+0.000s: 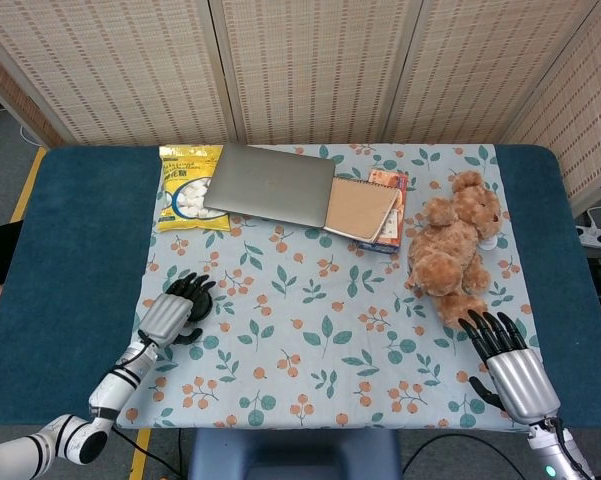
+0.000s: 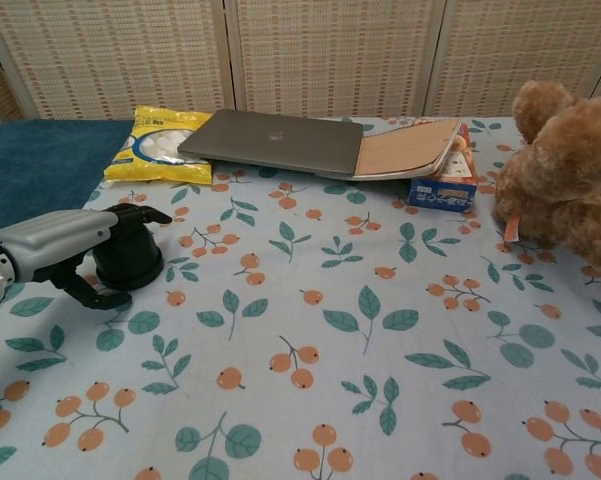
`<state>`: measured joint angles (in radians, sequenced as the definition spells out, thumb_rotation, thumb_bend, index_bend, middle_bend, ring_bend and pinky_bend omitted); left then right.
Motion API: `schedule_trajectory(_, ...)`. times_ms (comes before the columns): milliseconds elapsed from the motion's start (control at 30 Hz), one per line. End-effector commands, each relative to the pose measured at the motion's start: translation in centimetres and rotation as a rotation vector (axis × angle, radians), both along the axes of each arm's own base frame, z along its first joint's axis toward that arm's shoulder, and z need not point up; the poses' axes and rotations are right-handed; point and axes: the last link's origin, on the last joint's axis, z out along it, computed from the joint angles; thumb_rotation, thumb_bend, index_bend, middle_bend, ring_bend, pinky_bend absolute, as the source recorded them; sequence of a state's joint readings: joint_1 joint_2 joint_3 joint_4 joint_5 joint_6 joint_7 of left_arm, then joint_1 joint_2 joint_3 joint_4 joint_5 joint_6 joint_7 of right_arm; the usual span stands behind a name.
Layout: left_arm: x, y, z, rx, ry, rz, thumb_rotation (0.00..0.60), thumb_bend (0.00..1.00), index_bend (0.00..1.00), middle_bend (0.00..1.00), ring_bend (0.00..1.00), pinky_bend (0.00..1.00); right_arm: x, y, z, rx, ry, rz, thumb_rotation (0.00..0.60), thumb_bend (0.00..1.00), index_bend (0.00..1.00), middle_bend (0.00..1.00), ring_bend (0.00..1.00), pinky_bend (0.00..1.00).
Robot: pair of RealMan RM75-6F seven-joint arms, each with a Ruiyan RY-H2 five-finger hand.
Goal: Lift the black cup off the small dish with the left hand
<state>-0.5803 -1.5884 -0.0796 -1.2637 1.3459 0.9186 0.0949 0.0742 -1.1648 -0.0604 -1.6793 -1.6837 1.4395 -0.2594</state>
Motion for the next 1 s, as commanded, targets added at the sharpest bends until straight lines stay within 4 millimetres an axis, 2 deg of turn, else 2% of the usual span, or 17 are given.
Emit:
schedule_trajectory(33,0.4,0.2,0.5,0.036,-0.03,-0.011,0.6,0.31,0.0,0.0,0.0,0.09,0.0,0.0,0.0,-0.001,0.0,0.0,0.6,0.18,0.0,0.0,0.0,0.0)
schedule_trajectory(100,0.6,0.6,1.4,0.1,-0.064,-0.026,0.6,0.32,0.0,0.0,0.0,0.09,0.0,0.0,0.0,-0.004,-0.001,0.0,0.6,0.18,0.0,0.0,0.0,0.0)
schedule_trajectory(433,0.7,0.9,3.1,0.126,-0.069,-0.048,0.6,0.32,0.0,0.0,0.0,0.07,0.1,0.1,-0.1,0.001,0.001,-0.001,0.6,0.18,0.0,0.0,0.0,0.0)
schedule_trajectory(700,-0.2,1.3,3.7,0.101,0.06,-0.017,0.6,0.32,0.06,0.05,0.0,0.07,0.1,0.2,-0.1,0.002,0.001,0.003,0.6,0.18,0.0,0.0,0.0,0.0)
schedule_trajectory(900,-0.3,1.5,3.5,0.076,0.084,0.009,0.6,0.32,0.09,0.06,0.0,0.06,0.1,0.1,-0.1,0.001,0.0,0.003,0.6,0.18,0.0,0.0,0.0,0.0)
schedule_trajectory(1000,-0.3,1.7,3.5,0.086,0.094,0.003,0.6,0.32,0.13,0.11,0.0,0.06,0.1,0.2,-0.1,0.001,0.001,0.002,0.6,0.18,0.0,0.0,0.0,0.0)
